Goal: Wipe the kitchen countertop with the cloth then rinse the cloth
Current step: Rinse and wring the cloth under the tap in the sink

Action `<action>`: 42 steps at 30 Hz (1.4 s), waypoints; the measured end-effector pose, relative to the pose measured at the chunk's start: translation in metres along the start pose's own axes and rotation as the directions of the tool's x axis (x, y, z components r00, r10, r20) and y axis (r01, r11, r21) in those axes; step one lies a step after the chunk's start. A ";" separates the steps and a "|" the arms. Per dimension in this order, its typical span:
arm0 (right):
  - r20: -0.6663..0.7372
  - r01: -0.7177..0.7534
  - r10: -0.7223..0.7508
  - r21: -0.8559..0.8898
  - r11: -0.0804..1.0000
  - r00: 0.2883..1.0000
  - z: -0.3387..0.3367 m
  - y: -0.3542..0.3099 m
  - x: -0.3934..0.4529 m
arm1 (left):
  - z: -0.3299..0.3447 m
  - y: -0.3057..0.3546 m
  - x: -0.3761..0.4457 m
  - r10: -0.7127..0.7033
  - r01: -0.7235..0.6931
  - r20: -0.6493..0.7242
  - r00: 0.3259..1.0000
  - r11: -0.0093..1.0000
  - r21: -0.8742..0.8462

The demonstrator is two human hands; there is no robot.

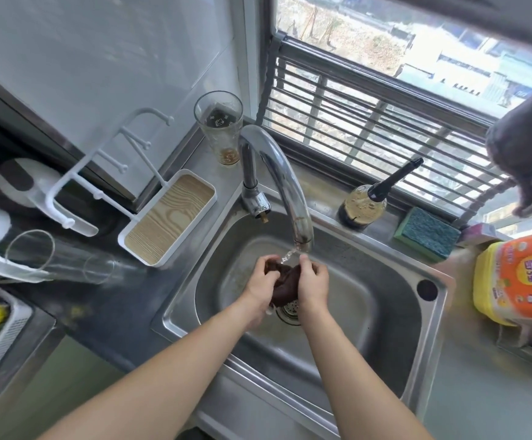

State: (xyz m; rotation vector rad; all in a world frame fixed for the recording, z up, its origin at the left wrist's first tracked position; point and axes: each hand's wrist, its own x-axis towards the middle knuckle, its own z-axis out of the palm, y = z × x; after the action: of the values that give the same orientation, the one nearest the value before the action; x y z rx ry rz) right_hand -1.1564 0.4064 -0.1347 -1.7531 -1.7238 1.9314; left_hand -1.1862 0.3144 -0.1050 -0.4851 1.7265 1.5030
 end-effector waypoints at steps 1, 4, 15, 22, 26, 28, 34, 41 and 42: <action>0.004 0.002 -0.002 0.057 0.998 1.000 -0.002 -0.001 0.000 | -0.001 0.001 -0.003 -0.143 0.151 0.067 0.987 0.979 -0.139; 0.051 0.103 -0.112 0.146 0.984 0.992 -0.009 -0.002 -0.002 | -0.008 0.001 -0.003 -0.253 0.287 0.175 0.952 0.934 -0.214; 0.238 0.039 -0.023 -0.063 0.997 0.971 -0.002 -0.018 -0.004 | -0.009 0.011 0.021 -0.032 0.033 0.006 0.999 0.966 -0.256; 0.226 0.102 -0.116 0.071 0.992 0.967 0.002 -0.029 -0.014 | -0.011 0.006 0.027 -0.347 0.393 0.293 0.891 0.912 -0.115; 0.243 0.134 -0.143 0.053 0.990 0.959 0.001 -0.028 -0.016 | -0.001 0.011 0.034 -0.292 0.319 0.137 0.947 0.909 -0.268; 0.218 0.240 -0.231 -0.015 0.971 0.948 0.005 -0.023 -0.016 | 0.005 0.009 0.040 -0.224 0.227 0.042 0.974 0.935 -0.273; 0.077 0.063 -0.050 -0.182 0.981 0.996 0.012 -0.030 -0.023 | 0.012 0.005 0.041 -0.004 -0.023 -0.097 0.995 0.961 -0.275; 0.082 0.164 -0.155 -0.121 0.979 0.985 0.005 -0.033 -0.009 | -0.007 0.001 0.039 -0.164 0.138 -0.066 0.984 0.945 -0.295; 0.076 0.206 -0.200 -0.085 0.975 0.977 0.004 -0.031 -0.010 | -0.009 0.001 0.039 -0.200 0.183 -0.026 0.979 0.934 -0.308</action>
State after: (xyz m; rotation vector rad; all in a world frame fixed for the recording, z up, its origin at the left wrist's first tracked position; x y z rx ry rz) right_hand -1.1745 0.4102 -0.1072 -1.4841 -1.9579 1.8727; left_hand -1.2141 0.3137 -0.1339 -0.8387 1.4453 1.6306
